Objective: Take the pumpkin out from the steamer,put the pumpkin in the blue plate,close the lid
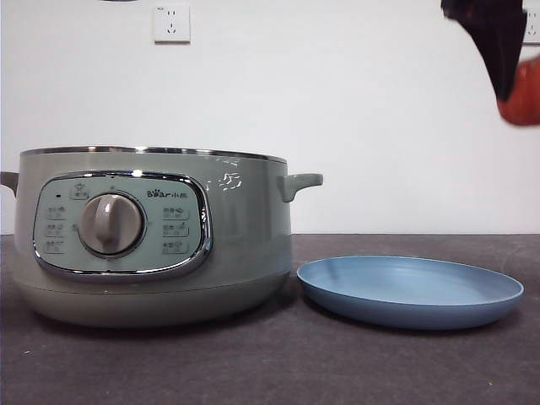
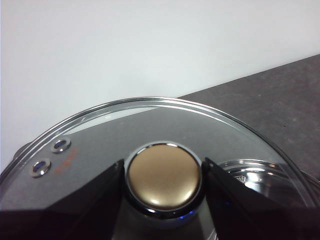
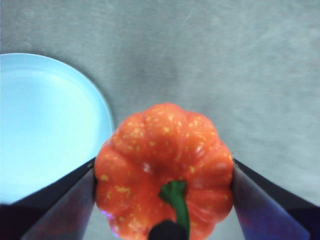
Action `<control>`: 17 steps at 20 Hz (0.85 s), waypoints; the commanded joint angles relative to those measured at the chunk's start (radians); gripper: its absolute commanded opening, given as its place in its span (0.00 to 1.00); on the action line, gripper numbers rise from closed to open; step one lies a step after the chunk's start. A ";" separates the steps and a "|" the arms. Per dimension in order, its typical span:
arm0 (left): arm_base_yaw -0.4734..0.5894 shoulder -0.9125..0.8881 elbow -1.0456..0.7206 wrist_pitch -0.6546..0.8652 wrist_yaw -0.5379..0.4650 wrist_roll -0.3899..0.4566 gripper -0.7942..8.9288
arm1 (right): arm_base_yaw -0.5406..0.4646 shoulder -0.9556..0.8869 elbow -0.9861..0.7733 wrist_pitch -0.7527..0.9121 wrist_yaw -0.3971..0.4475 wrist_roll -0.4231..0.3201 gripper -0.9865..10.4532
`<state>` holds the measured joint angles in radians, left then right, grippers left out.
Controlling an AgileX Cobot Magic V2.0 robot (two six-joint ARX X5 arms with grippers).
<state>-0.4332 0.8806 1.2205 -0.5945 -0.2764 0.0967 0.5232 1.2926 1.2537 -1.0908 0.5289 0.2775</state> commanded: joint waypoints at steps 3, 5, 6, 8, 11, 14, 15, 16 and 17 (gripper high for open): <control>0.000 -0.011 0.013 0.056 -0.003 0.012 0.07 | 0.001 -0.005 -0.202 0.245 -0.192 -0.022 0.08; 0.000 -0.011 0.013 0.056 -0.002 0.012 0.07 | 0.002 0.011 -0.256 0.379 -0.264 -0.048 0.08; 0.000 -0.011 0.013 0.056 -0.003 0.012 0.07 | 0.002 0.027 -0.268 0.429 -0.315 -0.057 0.08; 0.000 -0.011 0.013 0.055 -0.003 0.012 0.07 | 0.001 0.071 -0.271 0.492 -0.369 -0.077 0.08; 0.000 -0.011 0.013 0.055 0.006 0.012 0.07 | 0.001 0.151 -0.271 0.553 -0.373 -0.105 0.09; 0.000 -0.011 0.013 0.055 0.045 0.011 0.07 | 0.001 0.237 -0.271 0.562 -0.374 -0.105 0.09; 0.000 -0.011 0.013 0.055 0.045 0.011 0.07 | 0.002 0.261 -0.271 0.564 -0.374 -0.105 0.09; 0.000 -0.011 0.013 0.055 0.045 0.011 0.07 | 0.002 0.281 -0.271 0.564 -0.376 -0.105 0.09; 0.000 -0.011 0.013 0.055 0.045 0.011 0.07 | 0.002 0.301 -0.271 0.564 -0.395 -0.115 0.09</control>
<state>-0.4332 0.8814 1.2205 -0.5949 -0.2260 0.0967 0.5232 1.5860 0.9924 -0.5304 0.1371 0.1757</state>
